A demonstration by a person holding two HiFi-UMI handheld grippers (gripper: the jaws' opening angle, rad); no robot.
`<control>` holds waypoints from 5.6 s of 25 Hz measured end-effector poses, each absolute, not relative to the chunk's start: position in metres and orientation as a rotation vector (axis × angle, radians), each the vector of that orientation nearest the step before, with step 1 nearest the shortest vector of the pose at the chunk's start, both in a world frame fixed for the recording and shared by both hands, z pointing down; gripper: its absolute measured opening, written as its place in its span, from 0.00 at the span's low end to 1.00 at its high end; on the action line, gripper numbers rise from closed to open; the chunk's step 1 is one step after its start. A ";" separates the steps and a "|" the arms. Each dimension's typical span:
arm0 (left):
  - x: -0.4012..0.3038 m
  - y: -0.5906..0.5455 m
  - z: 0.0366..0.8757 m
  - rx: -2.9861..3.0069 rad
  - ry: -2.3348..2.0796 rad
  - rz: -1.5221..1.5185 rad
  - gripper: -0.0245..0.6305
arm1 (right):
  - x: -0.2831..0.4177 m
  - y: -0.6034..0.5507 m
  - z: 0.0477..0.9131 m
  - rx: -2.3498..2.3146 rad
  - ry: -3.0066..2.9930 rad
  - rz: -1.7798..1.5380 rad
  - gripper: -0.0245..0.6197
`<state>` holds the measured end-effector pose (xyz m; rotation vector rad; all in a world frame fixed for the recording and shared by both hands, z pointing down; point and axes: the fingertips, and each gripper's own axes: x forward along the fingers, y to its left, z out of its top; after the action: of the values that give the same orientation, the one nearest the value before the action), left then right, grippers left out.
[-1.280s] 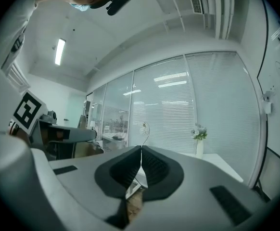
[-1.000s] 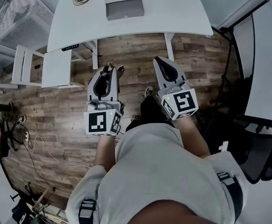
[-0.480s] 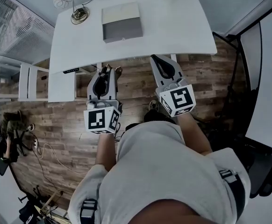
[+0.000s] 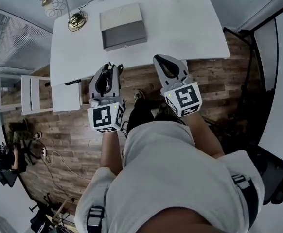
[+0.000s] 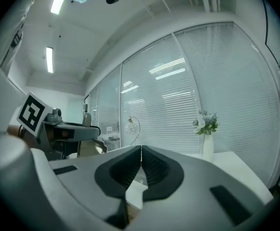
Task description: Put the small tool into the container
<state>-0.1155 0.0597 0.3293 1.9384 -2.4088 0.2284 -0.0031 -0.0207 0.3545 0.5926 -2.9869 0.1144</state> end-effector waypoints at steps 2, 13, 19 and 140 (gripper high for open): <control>-0.124 0.047 0.333 1.964 -2.401 0.275 0.18 | -0.011 -0.028 0.361 0.594 -2.976 0.125 0.08; -0.180 -0.033 0.357 2.133 -2.245 0.485 0.18 | -0.086 -0.076 0.389 0.614 -2.915 0.198 0.08; -0.204 -0.071 0.387 2.197 -2.163 0.612 0.18 | -0.107 -0.106 0.413 0.685 -2.857 0.234 0.08; -0.157 -0.182 0.592 2.272 -1.223 1.373 0.28 | -0.104 -0.167 0.500 0.891 -2.613 0.444 0.08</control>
<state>-0.1571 -0.1822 0.5922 2.2723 -1.2234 1.3725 -0.1037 -0.1675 0.4995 0.8906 -2.6132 0.4438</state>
